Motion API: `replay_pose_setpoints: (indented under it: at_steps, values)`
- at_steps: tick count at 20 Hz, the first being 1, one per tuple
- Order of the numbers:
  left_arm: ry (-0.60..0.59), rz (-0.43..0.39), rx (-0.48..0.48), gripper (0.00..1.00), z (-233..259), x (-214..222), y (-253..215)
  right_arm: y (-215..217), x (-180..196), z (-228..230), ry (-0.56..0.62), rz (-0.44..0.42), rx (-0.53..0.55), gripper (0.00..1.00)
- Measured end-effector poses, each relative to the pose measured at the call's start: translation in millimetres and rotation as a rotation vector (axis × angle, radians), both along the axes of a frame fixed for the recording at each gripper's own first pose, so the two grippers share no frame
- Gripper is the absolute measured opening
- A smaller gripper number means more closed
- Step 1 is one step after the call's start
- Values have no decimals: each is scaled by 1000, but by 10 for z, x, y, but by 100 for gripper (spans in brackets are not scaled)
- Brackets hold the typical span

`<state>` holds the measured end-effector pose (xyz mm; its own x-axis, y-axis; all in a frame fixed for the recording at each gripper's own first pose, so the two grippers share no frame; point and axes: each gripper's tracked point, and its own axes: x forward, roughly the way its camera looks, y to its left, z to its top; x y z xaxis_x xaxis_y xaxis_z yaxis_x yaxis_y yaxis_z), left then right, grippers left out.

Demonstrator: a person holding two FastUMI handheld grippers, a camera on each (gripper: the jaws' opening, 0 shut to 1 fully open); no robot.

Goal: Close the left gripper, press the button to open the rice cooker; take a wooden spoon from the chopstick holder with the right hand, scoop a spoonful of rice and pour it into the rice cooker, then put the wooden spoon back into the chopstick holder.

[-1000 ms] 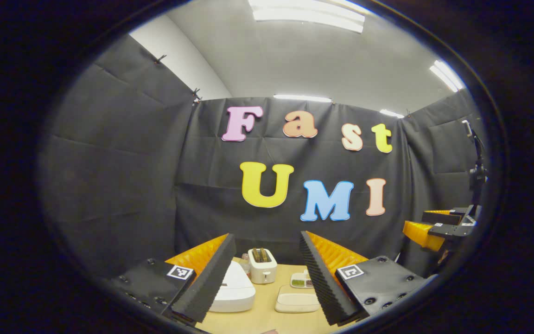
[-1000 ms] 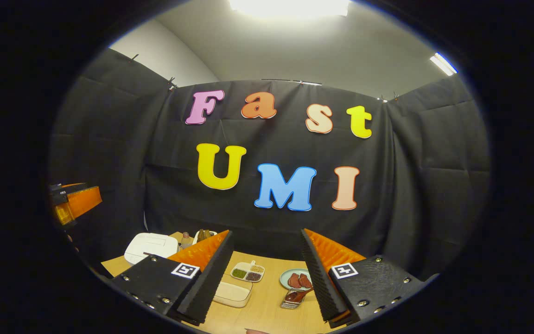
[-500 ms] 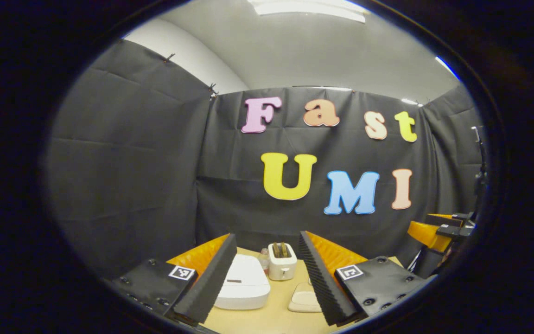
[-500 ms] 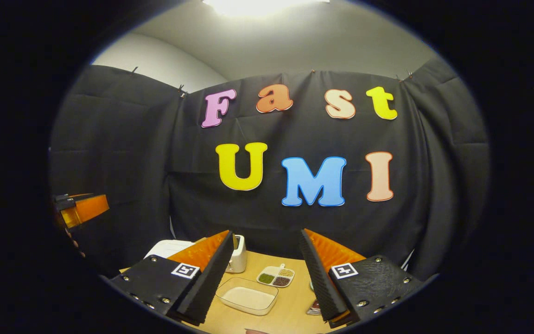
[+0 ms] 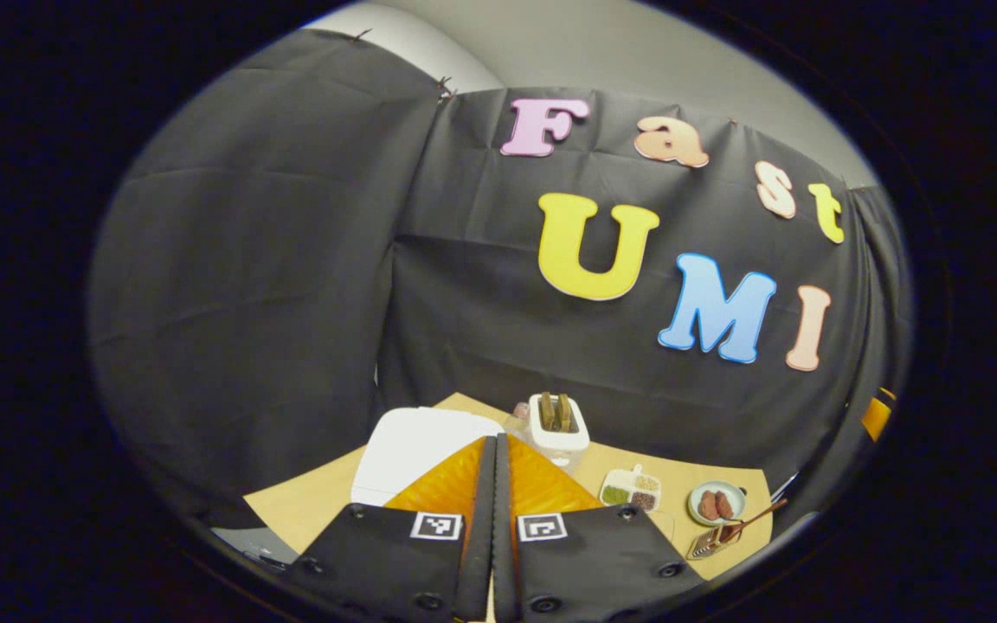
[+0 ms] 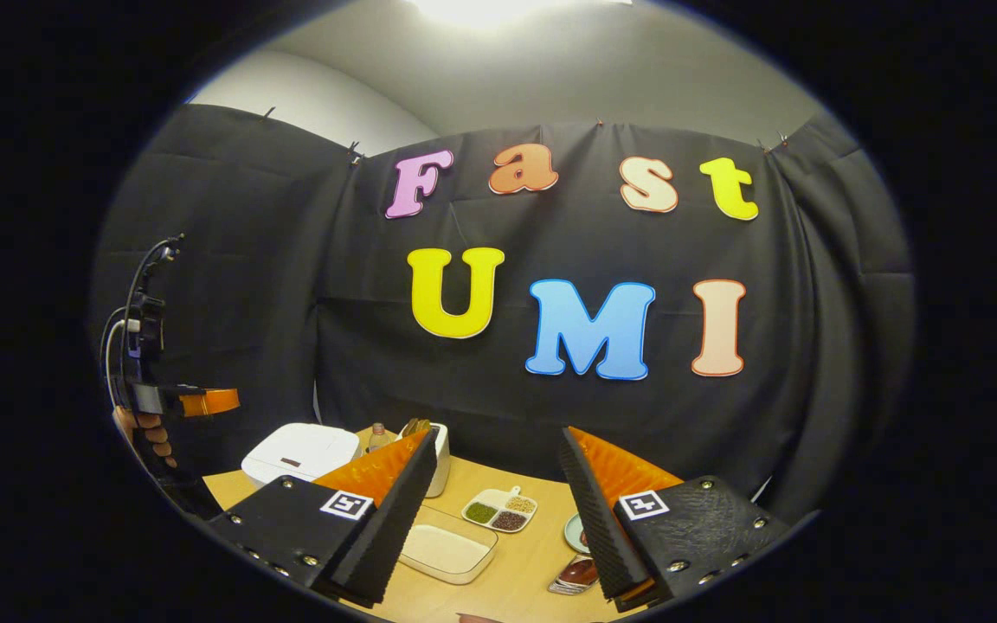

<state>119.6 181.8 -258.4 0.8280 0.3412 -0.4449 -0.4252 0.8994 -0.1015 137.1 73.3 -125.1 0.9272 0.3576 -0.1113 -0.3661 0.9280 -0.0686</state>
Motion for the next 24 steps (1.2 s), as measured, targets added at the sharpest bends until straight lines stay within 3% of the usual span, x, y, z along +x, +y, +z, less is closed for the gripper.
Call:
replay_pose_setpoints:
  at_steps: [4, 13, 19, 24]
  values:
    - [195, 12, 3, 9, -856, 311, 304, -49, 61, -192, 16, 3, -11, 88]
    - [460, 56, -160, 9, -2218, 512, 726, -393, 159, -451, 76, -66, 12, 88]
    - [449, 92, -256, 9, -2182, 525, 828, -473, 144, -620, 121, -82, 27, 88]
    - [270, 98, -203, 9, -1589, 750, 894, -486, 126, -621, 125, -76, 35, 88]
